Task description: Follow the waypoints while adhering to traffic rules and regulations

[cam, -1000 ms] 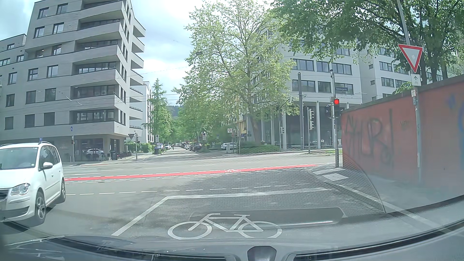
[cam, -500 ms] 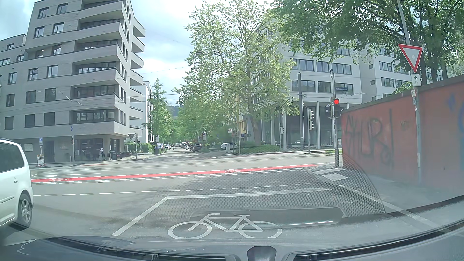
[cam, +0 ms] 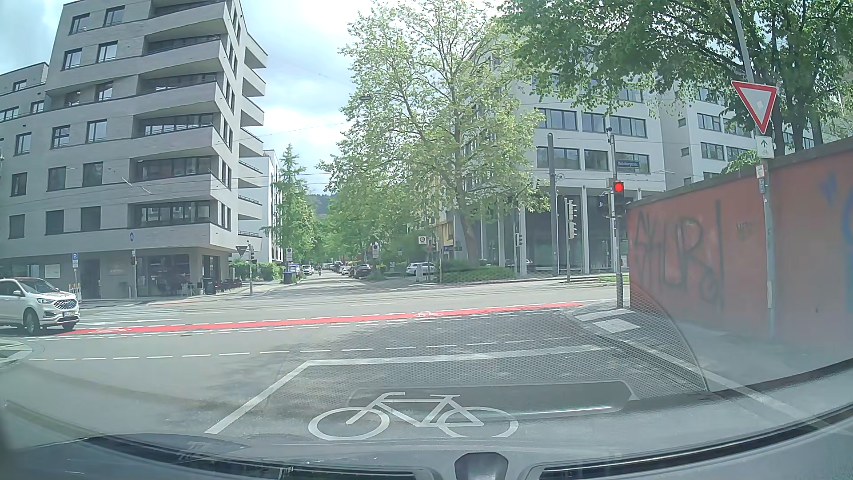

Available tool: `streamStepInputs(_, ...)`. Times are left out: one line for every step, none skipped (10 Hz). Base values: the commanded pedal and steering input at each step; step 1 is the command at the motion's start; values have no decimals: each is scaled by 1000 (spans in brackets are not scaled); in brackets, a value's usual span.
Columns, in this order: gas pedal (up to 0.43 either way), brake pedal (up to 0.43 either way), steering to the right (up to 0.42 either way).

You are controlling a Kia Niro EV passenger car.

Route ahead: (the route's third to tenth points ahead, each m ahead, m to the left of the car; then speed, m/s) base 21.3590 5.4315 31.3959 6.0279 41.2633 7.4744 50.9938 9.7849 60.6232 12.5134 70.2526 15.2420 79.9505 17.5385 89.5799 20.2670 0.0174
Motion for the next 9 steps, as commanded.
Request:
streamStepInputs(0, 226, -8)
streamStepInputs(0, 226, -8)
streamStepInputs(0, 226, -8)
streamStepInputs(0, 226, -8)
streamStepInputs(0, 226, -8)
streamStepInputs(0, 226, -8)
streamStepInputs(0, 226, -8)
streamStepInputs(0, 226, -8)
streamStepInputs(0, 226, -8)
